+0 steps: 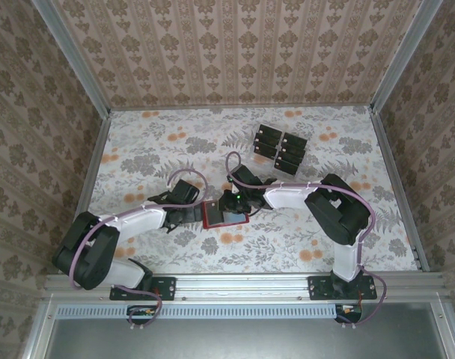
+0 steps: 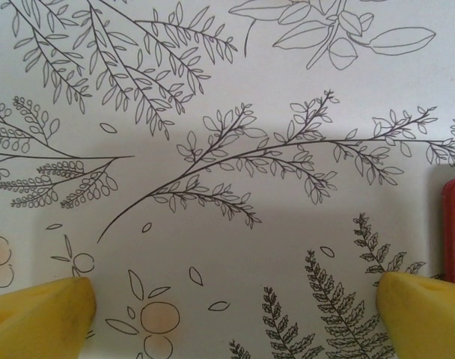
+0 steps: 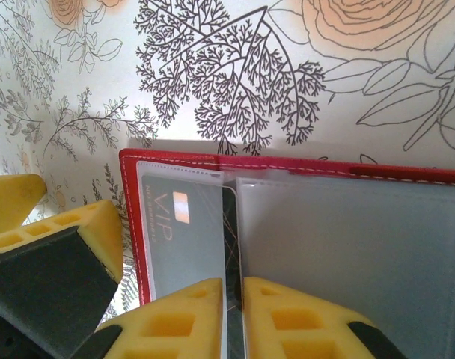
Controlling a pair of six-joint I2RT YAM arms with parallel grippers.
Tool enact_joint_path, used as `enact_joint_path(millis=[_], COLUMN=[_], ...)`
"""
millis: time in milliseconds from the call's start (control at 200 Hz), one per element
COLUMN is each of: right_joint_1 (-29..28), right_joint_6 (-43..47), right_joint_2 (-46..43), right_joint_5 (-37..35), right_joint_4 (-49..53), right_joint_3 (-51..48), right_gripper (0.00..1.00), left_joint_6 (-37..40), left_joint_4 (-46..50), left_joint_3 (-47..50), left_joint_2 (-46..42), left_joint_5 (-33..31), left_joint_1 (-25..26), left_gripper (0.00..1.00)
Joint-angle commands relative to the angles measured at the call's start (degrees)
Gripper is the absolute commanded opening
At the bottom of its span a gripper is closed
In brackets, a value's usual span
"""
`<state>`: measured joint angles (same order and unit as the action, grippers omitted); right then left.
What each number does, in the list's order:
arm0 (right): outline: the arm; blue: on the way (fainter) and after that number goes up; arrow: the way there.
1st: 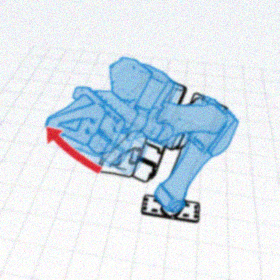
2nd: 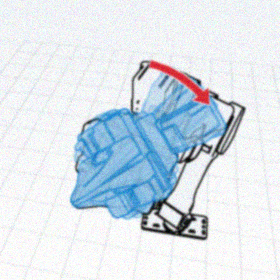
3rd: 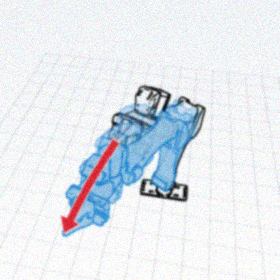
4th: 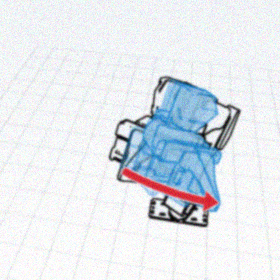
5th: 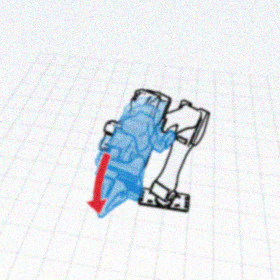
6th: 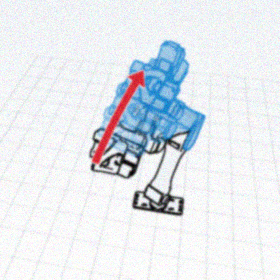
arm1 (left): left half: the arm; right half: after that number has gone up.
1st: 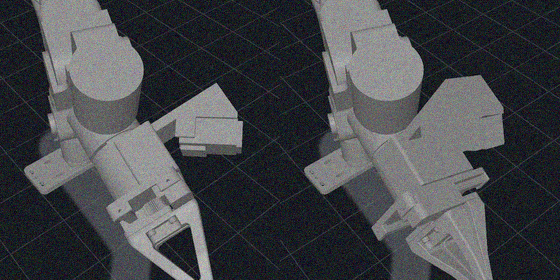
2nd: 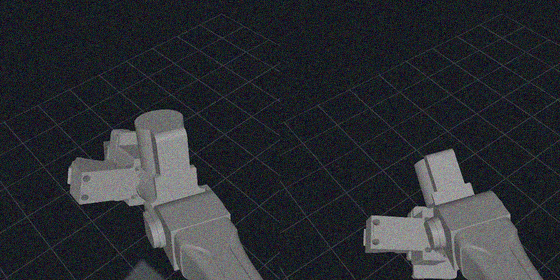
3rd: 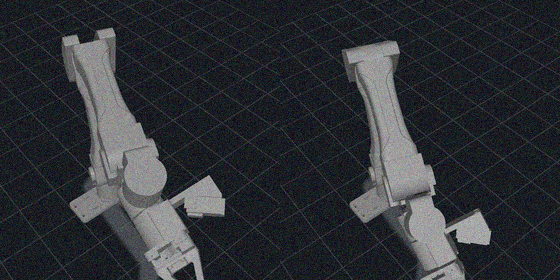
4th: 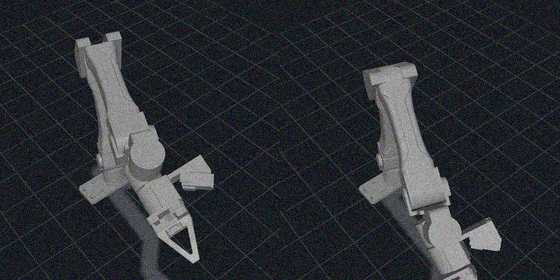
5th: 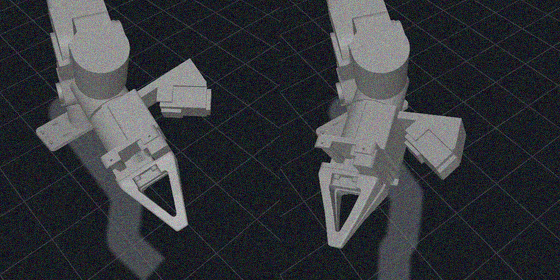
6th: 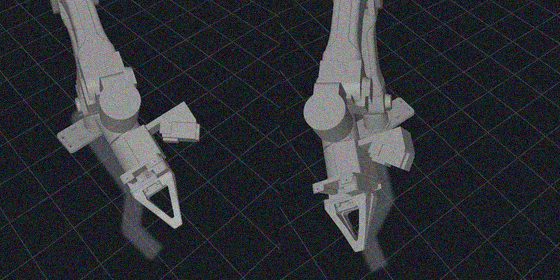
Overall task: Put the credit cards into the card holder
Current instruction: Insert the credit card into the card slot, then flip over the card slot in the card holder.
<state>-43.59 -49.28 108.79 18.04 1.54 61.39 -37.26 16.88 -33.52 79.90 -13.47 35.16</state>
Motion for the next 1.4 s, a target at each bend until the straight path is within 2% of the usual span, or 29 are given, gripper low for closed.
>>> enact_joint_path(millis=[0, 330, 405, 490, 595, 825, 1120, 1265, 1395], right_joint_1=[-0.92, -2.02, -2.02, -1.81, -1.67, -1.67, -0.63, 1.36, 3.06], right_joint_6=[-1.06, -1.93, -0.96, -0.23, 0.58, 2.45, 4.25, 8.14, 12.92], right_joint_2=[0.53, 2.02, 0.82, -0.84, -3.2, -7.83, -8.97, -10.4, -9.94], right_joint_5=[0.73, 2.33, 2.16, 1.43, 0.78, -1.27, -2.8, -5.15, -5.29], right_joint_4=[0.15, -0.27, 0.83, 2.16, 3.15, 5.2, 6.81, 10.08, 13.85], right_joint_3=[0.05, 0.68, 0.71, 0.61, 0.15, -1.08, -1.75, -1.72, 0.01], right_gripper=[0.15, 0.13, 0.17, 0.28, 0.33, 0.35, 0.35, 0.46, 0.49], left_joint_6=[0.74, -0.54, -0.45, -0.3, -0.31, -0.36, -0.87, -0.63, -0.61], left_joint_4=[-1.27, -2.73, -2.07, -0.69, 1.18, 4.64, 6.92, 5.34, 3.17], left_joint_3=[0.92, 0.79, 0.24, -0.53, -1.23, -1.57, -1.11, -0.14, 0.83], left_joint_2=[3.53, 5.82, 5.39, 4.11, 1.74, -3.3, -6.88, -9.48, -11.47], left_joint_5=[2.72, 3.19, 3.06, 2.54, 1.89, 0.98, -0.41, 0.39, 1.7], left_joint_1=[-0.01, 2.13, 2.13, 2.04, 1.69, 0.22, -0.72, -0.8, -0.66], left_gripper=[0.99, 0.99, 0.99, 0.99, 1.0, 1.0, 1.0, 1.0, 1.0])
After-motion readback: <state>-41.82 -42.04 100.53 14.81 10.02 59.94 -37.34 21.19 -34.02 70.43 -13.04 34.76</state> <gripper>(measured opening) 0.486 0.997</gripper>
